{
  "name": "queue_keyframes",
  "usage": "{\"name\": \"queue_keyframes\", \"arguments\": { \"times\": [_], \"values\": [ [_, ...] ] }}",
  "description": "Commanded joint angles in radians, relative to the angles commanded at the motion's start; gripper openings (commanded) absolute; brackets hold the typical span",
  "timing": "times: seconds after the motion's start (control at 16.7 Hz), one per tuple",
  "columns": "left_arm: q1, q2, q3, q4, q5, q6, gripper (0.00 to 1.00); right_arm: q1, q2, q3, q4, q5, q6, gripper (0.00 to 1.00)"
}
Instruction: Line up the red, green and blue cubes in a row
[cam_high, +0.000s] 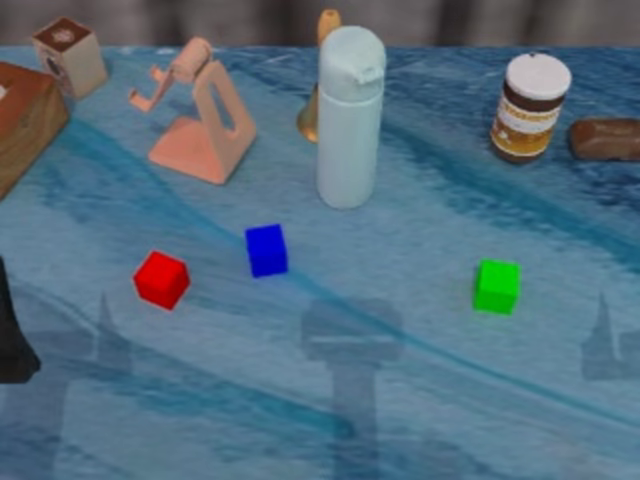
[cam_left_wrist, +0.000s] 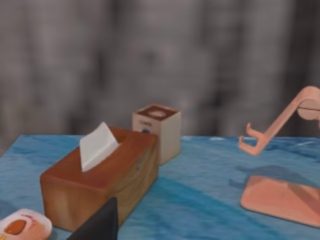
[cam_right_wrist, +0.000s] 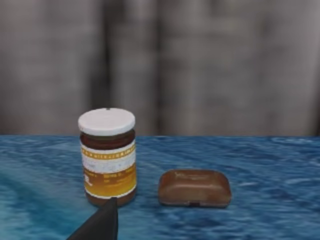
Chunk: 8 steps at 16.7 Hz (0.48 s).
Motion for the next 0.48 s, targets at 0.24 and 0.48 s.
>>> {"name": "queue_keyframes", "arguments": {
  "times": [0.24,0.48],
  "values": [
    [-0.004,0.030,0.030,-0.021,-0.002,0.003,1.00,0.000,0.000,0.000,0.000,0.000,0.000,1.00],
    [-0.032,0.219,0.200,-0.135,-0.004,0.020,1.00,0.000,0.000,0.000,0.000,0.000,0.000,1.00]
  ]
}}
